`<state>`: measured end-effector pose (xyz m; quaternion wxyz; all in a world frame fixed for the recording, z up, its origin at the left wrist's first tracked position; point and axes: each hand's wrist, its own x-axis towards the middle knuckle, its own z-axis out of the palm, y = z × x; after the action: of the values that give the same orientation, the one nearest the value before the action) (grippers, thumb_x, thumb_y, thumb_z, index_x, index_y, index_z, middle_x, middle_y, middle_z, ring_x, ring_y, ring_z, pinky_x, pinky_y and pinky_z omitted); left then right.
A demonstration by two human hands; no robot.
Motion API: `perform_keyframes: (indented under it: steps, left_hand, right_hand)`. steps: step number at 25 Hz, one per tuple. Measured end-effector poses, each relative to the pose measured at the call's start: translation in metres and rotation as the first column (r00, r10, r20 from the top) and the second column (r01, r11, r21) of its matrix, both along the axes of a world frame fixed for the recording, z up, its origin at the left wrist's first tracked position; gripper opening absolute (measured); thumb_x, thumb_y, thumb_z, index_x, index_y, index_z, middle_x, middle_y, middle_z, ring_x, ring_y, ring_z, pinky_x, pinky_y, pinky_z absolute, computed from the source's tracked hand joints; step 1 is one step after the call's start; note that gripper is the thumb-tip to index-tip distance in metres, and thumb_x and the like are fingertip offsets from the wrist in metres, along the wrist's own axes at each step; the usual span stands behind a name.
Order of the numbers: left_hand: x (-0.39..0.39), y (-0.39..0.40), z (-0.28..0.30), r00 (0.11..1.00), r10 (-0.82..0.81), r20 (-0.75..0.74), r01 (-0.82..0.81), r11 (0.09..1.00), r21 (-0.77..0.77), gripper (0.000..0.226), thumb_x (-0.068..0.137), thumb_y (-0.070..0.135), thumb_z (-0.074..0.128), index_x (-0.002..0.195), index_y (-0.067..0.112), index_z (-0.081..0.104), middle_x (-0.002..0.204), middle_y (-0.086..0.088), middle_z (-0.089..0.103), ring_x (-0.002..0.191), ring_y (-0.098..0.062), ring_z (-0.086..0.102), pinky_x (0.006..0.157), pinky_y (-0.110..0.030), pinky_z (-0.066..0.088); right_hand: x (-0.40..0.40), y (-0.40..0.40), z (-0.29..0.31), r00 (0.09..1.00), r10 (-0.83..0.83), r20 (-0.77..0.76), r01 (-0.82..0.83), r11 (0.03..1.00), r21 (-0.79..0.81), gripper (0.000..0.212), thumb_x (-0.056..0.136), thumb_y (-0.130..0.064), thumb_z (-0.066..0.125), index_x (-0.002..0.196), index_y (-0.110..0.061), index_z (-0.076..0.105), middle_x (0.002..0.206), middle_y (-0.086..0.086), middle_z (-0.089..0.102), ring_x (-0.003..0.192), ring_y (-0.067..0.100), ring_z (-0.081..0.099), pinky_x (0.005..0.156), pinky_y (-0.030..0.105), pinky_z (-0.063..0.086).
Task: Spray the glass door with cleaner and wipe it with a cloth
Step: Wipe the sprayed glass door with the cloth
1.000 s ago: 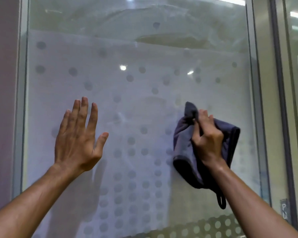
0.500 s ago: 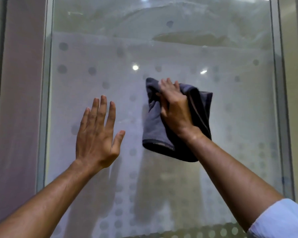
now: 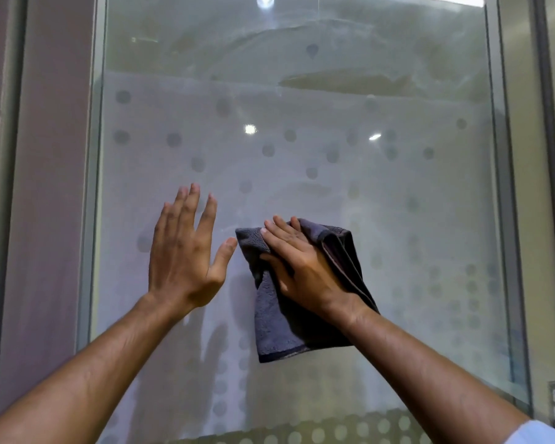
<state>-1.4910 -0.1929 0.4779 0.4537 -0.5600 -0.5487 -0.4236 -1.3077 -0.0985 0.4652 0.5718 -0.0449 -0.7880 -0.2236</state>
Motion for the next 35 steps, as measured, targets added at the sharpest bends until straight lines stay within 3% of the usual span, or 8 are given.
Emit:
perform_keyframes:
  steps: [2, 5, 9, 13, 19, 26, 31, 35]
  left_hand:
    - [0.014, -0.004, 0.006, 0.999, 0.029, -0.030, -0.027, 0.998, 0.065, 0.060, 0.088, 0.050, 0.044, 0.132, 0.011, 0.055, 0.135, -0.015, 0.051, 0.124, -0.032, 0.044, 0.094, -0.044, 0.033]
    - [0.032, -0.005, 0.015, 0.996, 0.060, -0.064, -0.055, 0.995, 0.078, 0.037, 0.086, 0.046, 0.055, 0.106, 0.016, 0.064, 0.102, -0.004, 0.059, 0.097, -0.027, 0.051, 0.075, -0.034, 0.020]
    - [0.043, -0.003, 0.015, 0.995, 0.089, -0.038, -0.087, 0.996, 0.034, 0.023, 0.085, 0.039, 0.064, 0.090, 0.016, 0.065, 0.093, -0.003, 0.058, 0.094, -0.027, 0.050, 0.073, -0.036, 0.021]
    - [0.048, -0.002, 0.017, 0.990, 0.137, -0.039, -0.136, 0.991, 0.018, 0.024, 0.084, 0.039, 0.067, 0.088, 0.016, 0.064, 0.092, -0.004, 0.057, 0.093, -0.027, 0.048, 0.072, -0.036, 0.020]
    - [0.048, -0.003, 0.019, 0.985, 0.155, -0.076, -0.155, 0.988, 0.005, 0.024, 0.084, 0.040, 0.067, 0.086, 0.016, 0.062, 0.088, -0.003, 0.060, 0.092, -0.027, 0.047, 0.071, -0.037, 0.020]
    - [0.047, -0.005, 0.022, 0.991, 0.119, -0.061, -0.121, 0.992, -0.024, 0.024, 0.086, 0.040, 0.064, 0.088, 0.017, 0.063, 0.086, -0.003, 0.064, 0.094, -0.027, 0.048, 0.074, -0.040, 0.023]
    - [0.048, -0.008, 0.025, 0.995, 0.092, -0.039, -0.094, 0.994, -0.055, 0.023, 0.088, 0.040, 0.062, 0.091, 0.017, 0.063, 0.088, -0.005, 0.066, 0.097, -0.029, 0.049, 0.078, -0.043, 0.028]
    - [0.048, -0.010, 0.026, 0.999, 0.044, -0.026, -0.045, 0.997, -0.060, 0.022, 0.089, 0.037, 0.063, 0.091, 0.016, 0.062, 0.088, -0.007, 0.066, 0.098, -0.030, 0.049, 0.080, -0.042, 0.028]
  right_hand:
    - [0.003, -0.002, 0.002, 1.000, 0.026, 0.013, -0.026, 0.999, -0.033, 0.041, 0.085, 0.000, 0.070, 0.123, 0.011, 0.060, 0.132, 0.028, 0.057, 0.130, 0.043, 0.049, 0.110, 0.062, 0.033]
    - [0.009, -0.007, 0.004, 0.998, 0.061, -0.009, -0.061, 0.996, -0.063, 0.042, 0.085, -0.003, 0.072, 0.123, 0.009, 0.061, 0.133, 0.025, 0.058, 0.130, 0.038, 0.050, 0.112, 0.058, 0.034]
    - [0.025, -0.008, 0.009, 0.993, 0.065, -0.097, -0.069, 0.997, -0.039, 0.031, 0.086, 0.001, 0.069, 0.116, 0.005, 0.068, 0.130, 0.022, 0.062, 0.122, 0.031, 0.060, 0.106, 0.048, 0.045]
    - [0.050, 0.003, 0.001, 0.969, -0.180, -0.172, 0.194, 0.978, 0.072, 0.031, 0.080, 0.012, 0.065, 0.109, 0.003, 0.071, 0.128, 0.023, 0.063, 0.111, 0.037, 0.065, 0.095, 0.048, 0.053]
    - [0.080, -0.001, -0.006, 0.834, -0.448, -0.322, 0.434, 0.893, -0.118, 0.038, 0.079, -0.029, 0.077, 0.113, -0.015, 0.069, 0.110, 0.007, 0.066, 0.097, 0.031, 0.058, 0.077, 0.041, 0.047]
    - [0.094, -0.005, 0.024, 0.876, -0.474, -0.082, 0.400, 0.813, -0.423, 0.051, 0.071, -0.055, 0.077, 0.107, -0.020, 0.068, 0.094, 0.003, 0.064, 0.090, 0.025, 0.060, 0.073, 0.033, 0.046]
    - [0.094, -0.010, 0.035, 0.881, -0.470, -0.050, 0.390, 0.782, -0.486, 0.046, 0.067, -0.055, 0.081, 0.095, -0.020, 0.069, 0.089, 0.002, 0.072, 0.086, 0.022, 0.064, 0.068, 0.028, 0.038]
    - [0.098, -0.020, 0.041, 0.921, -0.390, -0.017, 0.303, 0.743, -0.597, 0.034, 0.064, -0.046, 0.087, 0.080, -0.027, 0.064, 0.071, -0.010, 0.062, 0.071, 0.012, 0.060, 0.063, 0.025, 0.040]
